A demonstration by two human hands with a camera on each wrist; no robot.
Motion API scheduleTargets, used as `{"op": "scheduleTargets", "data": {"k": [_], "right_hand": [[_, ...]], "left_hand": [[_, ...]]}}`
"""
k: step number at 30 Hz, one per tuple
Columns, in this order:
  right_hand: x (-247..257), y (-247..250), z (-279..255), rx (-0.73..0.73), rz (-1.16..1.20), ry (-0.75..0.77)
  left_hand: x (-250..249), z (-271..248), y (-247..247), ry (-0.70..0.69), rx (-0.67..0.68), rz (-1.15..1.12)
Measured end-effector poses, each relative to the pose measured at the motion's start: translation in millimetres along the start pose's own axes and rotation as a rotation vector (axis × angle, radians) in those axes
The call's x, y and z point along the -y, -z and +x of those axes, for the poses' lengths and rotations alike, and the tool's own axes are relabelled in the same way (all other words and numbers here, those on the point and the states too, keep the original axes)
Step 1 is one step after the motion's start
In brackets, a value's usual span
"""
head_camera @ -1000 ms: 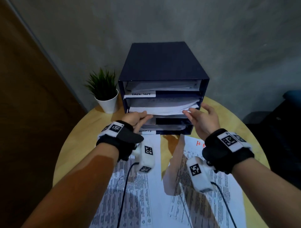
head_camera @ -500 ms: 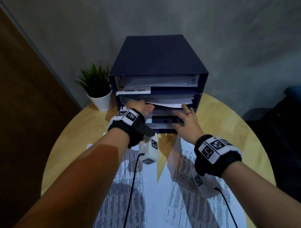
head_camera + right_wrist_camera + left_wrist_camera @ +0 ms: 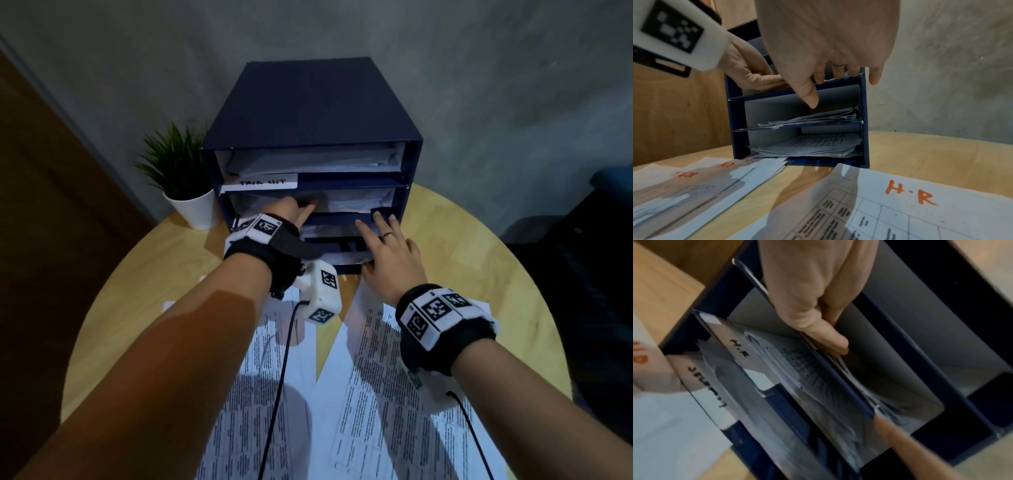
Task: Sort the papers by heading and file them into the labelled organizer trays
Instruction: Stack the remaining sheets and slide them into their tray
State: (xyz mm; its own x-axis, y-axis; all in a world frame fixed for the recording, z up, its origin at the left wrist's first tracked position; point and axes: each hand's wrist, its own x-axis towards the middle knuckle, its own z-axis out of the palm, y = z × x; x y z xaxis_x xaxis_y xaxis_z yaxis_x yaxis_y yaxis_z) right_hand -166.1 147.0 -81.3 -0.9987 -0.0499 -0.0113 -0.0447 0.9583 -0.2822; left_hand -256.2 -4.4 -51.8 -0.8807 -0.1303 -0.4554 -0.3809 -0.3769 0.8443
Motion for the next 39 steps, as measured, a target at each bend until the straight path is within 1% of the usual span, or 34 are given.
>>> {"op": "scheduleTargets", "data": {"k": [1, 2, 3, 5, 8, 10, 12, 14, 16, 17, 19, 21, 23, 25, 27, 28, 31, 33, 36, 39], "right_hand": [[-1.4, 0.6, -0.1, 0.006, -0.008, 0.009], [-2.5, 1.5, 0.0, 0.012, -0.017, 0.017], [-3.3, 2.3, 0.2, 0.017, -0.024, 0.025], [-4.1, 4.7, 0.9, 0.026, -0.035, 0.035], [-3.8, 10.0, 2.2, 0.055, -0.019, 0.031], [-4.6, 13.5, 3.1, 0.088, 0.017, 0.021], [-5.8, 15.9, 2.2, 0.116, 0.065, 0.011], [-7.4, 17.4, -1.1, 0.13, 0.124, 0.008], [-9.5, 19.3, -9.5, 0.142, 0.205, 0.0], [-12.0, 19.9, -15.5, 0.172, 0.248, -0.022], [-19.7, 18.9, -29.6, 0.285, 0.297, -0.091], [-30.6, 14.9, -43.5, 0.451, 0.201, -0.165], [-41.9, 9.0, -56.0, 0.597, 0.079, -0.242], [-49.5, 6.2, -68.7, 0.667, 0.019, -0.322], [-56.0, 2.0, -80.5, 0.703, -0.006, -0.369], [-58.3, -1.2, -86.1, 0.719, -0.013, -0.378], [-61.2, -10.4, -97.5, 0.738, -0.001, -0.366], [-60.7, -13.8, -101.1, 0.728, 0.005, -0.353], [-59.1, -13.4, -104.6, 0.693, 0.001, -0.348], [-62.0, -16.0, -105.5, 0.654, 0.012, -0.362]], "left_hand": [[2.0, -3.2, 0.4, -0.034, -0.026, -0.01], [3.5, -1.8, 3.1, -0.015, -0.051, -0.041], [3.6, -3.9, 4.1, -0.027, -0.044, -0.078], [4.0, -11.4, 5.1, -0.064, -0.021, 0.042], [7.9, -23.6, 14.2, -0.137, -0.041, 0.196], [9.8, -32.0, 22.6, -0.194, -0.052, 0.271], [15.3, -41.0, 32.1, -0.21, -0.051, 0.355], [24.6, -49.6, 44.8, -0.176, -0.049, 0.456], [39.6, -59.0, 58.4, -0.066, -0.039, 0.565], [47.3, -65.2, 64.3, 0.006, -0.023, 0.614], [62.6, -79.0, 73.6, 0.116, 0.018, 0.685], [77.5, -90.9, 77.7, 0.179, 0.056, 0.745], [92.0, -100.6, 76.5, 0.208, 0.087, 0.799], [107.8, -108.1, 71.5, 0.21, 0.13, 0.925], [123.3, -113.0, 65.2, 0.188, 0.169, 1.072], [129.9, -114.7, 62.5, 0.194, 0.163, 1.113], [143.4, -119.4, 54.3, 0.157, 0.207, 1.234], [149.4, -118.6, 48.4, 0.141, 0.234, 1.282], [152.8, -116.6, 42.9, 0.138, 0.207, 1.386], [153.6, -113.7, 42.1, 0.158, 0.189, 1.404]]}}
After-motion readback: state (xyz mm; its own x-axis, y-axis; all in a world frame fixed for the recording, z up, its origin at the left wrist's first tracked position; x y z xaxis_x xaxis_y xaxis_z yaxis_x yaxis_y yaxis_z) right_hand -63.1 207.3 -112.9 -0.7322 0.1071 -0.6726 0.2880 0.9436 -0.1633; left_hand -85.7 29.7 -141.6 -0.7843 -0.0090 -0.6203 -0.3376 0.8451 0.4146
